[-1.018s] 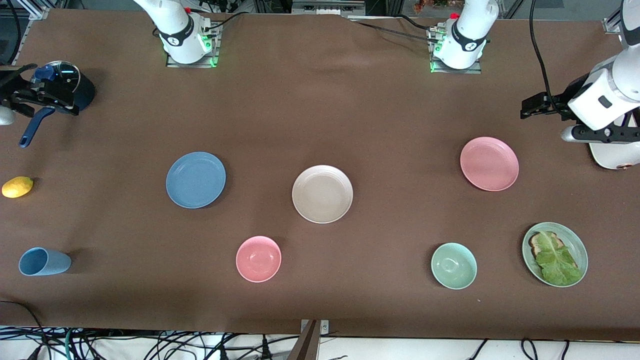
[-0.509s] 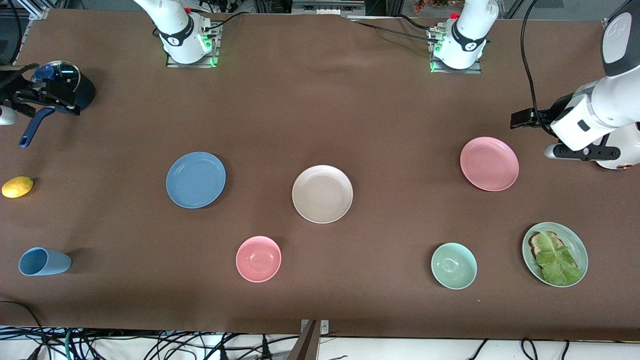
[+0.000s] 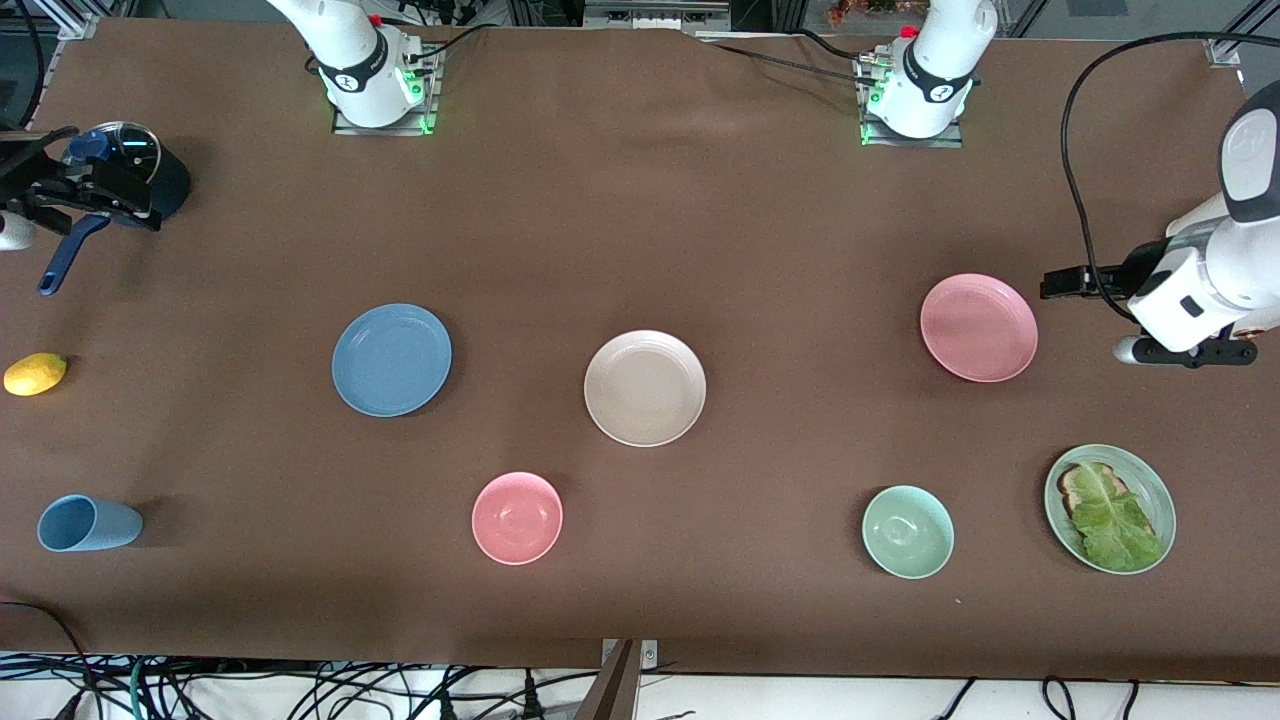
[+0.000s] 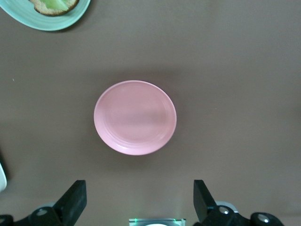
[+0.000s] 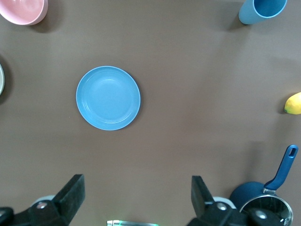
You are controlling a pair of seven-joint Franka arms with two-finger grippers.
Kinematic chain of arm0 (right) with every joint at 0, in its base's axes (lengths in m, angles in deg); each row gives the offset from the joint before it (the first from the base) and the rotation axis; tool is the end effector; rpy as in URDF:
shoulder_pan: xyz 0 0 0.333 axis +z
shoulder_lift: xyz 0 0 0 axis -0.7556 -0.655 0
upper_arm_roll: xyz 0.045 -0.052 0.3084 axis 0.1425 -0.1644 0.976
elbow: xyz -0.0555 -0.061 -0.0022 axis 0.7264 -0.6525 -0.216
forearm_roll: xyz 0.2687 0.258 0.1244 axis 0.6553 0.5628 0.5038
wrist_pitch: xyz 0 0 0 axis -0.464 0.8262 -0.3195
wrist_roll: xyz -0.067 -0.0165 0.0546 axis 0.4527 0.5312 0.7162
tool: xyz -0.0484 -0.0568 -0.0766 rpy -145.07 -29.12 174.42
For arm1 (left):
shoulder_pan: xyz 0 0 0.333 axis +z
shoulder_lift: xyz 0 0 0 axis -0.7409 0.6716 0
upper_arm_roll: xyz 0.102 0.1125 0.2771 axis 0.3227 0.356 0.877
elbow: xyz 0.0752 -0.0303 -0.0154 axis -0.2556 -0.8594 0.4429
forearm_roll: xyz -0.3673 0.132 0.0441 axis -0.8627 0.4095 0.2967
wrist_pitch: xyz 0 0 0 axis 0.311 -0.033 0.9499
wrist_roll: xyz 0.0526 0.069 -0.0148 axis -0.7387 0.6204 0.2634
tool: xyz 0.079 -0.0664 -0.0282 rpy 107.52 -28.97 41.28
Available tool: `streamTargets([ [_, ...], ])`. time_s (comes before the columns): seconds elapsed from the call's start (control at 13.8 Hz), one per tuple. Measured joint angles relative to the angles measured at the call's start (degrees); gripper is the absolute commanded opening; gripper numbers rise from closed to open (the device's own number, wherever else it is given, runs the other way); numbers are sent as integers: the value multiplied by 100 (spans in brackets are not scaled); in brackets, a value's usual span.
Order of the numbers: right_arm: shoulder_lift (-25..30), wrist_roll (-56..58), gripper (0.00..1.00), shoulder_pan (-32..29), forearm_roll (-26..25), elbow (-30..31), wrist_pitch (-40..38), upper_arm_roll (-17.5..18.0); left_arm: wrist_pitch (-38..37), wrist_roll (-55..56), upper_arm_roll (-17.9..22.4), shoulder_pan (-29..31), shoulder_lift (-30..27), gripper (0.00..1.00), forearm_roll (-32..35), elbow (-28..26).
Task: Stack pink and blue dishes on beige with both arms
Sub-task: 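Move the left gripper down to the pink plate's rim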
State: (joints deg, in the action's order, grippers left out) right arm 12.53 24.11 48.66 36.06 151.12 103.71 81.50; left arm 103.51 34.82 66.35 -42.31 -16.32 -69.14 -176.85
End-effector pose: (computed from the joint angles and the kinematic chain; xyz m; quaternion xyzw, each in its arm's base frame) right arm 0.5477 -0.0190 0.6142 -0.9989 -0.0315 0.0343 0.0011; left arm 0.5905 0.0472 0.4652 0.9886 -0.0052 -0.1486 0.0218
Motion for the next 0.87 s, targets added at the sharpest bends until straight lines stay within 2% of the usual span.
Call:
streamTargets([
  [0.36, 0, 0, 100, 0, 0, 1, 0, 1, 729, -1033, 9, 609, 565, 100, -6, -77],
  [0.73, 0, 0, 100, 0, 0, 1, 0, 1, 1524, -1690, 6, 933, 876, 100, -230, -523],
  [0.87, 0, 0, 100, 0, 0, 1, -1, 2, 1914, -2139, 6, 1088, 917, 100, -554, -798],
])
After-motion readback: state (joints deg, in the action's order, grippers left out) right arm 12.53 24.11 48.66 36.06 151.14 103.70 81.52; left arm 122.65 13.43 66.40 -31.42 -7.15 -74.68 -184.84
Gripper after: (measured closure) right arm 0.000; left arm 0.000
